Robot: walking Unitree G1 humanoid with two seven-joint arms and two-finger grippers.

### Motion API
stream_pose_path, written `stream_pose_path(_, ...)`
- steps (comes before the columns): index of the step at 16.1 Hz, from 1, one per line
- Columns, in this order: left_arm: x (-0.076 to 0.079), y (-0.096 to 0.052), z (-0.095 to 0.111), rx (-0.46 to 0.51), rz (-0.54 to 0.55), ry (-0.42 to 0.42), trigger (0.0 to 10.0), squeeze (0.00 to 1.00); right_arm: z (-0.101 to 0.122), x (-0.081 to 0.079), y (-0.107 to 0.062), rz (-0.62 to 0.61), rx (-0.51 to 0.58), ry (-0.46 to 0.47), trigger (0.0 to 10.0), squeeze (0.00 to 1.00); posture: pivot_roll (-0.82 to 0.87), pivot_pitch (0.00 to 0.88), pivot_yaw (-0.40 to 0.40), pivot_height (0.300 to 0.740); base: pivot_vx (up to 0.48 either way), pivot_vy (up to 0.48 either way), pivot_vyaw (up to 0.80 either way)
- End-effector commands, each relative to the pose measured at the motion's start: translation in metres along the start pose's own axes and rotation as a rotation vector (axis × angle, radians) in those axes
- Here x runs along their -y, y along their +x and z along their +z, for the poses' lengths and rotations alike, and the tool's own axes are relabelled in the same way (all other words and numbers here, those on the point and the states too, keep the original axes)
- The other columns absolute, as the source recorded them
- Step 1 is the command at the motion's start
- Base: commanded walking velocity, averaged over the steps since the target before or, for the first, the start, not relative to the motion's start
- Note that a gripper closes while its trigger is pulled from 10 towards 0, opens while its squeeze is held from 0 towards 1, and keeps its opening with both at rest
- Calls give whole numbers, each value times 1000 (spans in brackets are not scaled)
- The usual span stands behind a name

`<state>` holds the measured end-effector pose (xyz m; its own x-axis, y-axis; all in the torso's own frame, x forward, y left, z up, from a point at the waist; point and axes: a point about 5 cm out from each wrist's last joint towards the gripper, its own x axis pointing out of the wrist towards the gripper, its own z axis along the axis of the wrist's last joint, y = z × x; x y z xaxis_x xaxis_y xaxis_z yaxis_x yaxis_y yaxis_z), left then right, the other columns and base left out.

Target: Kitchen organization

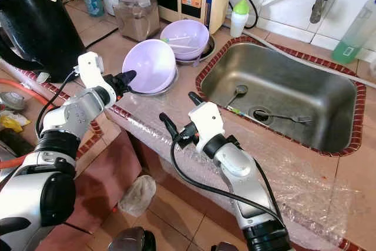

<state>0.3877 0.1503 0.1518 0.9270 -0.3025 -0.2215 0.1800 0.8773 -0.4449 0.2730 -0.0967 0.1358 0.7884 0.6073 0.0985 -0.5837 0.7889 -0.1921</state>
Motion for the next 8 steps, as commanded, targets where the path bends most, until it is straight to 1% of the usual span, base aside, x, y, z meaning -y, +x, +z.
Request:
stream_pose_path(1,-5,-2,-4,-21,4,11,0,0,-1,1,0,-7,-16,-2,10000,0,-43,17,72,740,0,0,0)
stream_pose_path(4,-12,-5,-7,-31,6,13,0,0,-2,1,-1,-3,-15,-4,10000,0,-43,17,72,740,0,0,0)
stream_pose_path(8,-7,-5,6,116,-12,84,0,0,-2,-1,-1,16,-14,17,10000,0,-47,15,71,740,0,0,0)
